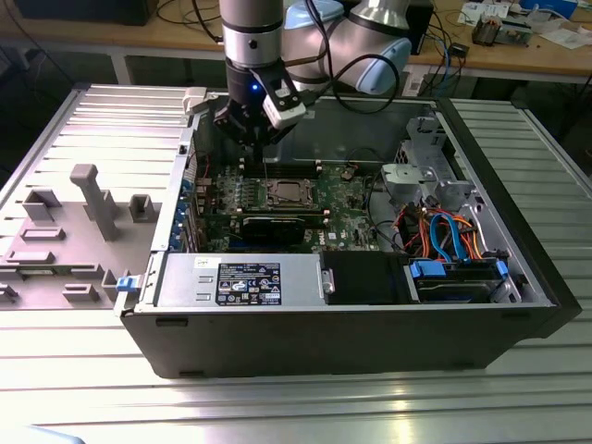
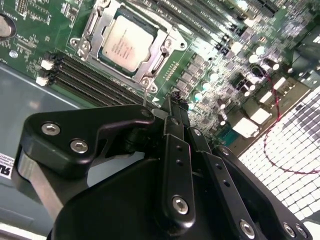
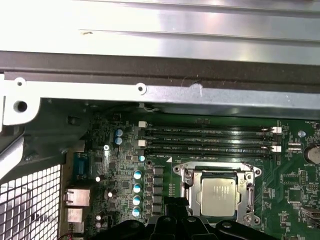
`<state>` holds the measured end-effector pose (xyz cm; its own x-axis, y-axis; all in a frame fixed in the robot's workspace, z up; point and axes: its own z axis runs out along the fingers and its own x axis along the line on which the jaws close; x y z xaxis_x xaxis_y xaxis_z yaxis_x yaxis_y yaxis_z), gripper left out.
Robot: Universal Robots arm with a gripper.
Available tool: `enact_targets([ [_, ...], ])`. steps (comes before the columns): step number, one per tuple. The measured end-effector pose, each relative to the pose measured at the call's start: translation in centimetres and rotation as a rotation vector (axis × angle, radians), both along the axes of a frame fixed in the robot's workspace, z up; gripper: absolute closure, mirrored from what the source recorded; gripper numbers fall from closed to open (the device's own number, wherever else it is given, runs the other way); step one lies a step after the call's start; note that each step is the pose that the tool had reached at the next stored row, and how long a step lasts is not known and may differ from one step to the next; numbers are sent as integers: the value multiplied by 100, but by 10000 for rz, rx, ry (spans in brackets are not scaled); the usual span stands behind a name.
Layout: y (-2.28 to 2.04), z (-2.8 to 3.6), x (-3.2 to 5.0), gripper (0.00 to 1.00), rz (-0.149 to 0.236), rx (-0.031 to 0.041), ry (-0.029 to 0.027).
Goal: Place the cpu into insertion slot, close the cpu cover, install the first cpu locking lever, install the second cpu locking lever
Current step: 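Install the first cpu locking lever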
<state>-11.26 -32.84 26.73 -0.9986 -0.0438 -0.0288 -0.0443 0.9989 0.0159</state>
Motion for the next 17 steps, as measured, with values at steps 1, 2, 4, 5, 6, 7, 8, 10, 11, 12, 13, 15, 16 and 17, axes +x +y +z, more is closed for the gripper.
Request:
enact_targets([
  [1, 11, -2, 0, 89, 0, 0, 0],
  [2, 20, -4, 0, 89, 0, 0, 0],
  [4, 34, -8, -2, 89, 0, 0, 0],
  [5, 40, -10, -3, 89, 0, 0, 0],
  [6, 44, -12, -4, 89, 0, 0, 1],
  [7, 49, -15, -5, 89, 0, 0, 0],
  [8, 64, -20, -6, 89, 0, 1, 0],
  [10, 90, -26, -7, 89, 0, 3, 0],
  [11, 98, -27, -7, 89, 1, 4, 0],
  [12, 114, -30, -9, 89, 0, 5, 0],
  [13, 132, -35, -11, 89, 0, 8, 0],
  [15, 148, -39, -14, 89, 0, 11, 0],
  [16, 162, -43, -15, 89, -1, 13, 1],
  [17, 170, -46, -15, 89, 0, 15, 1],
])
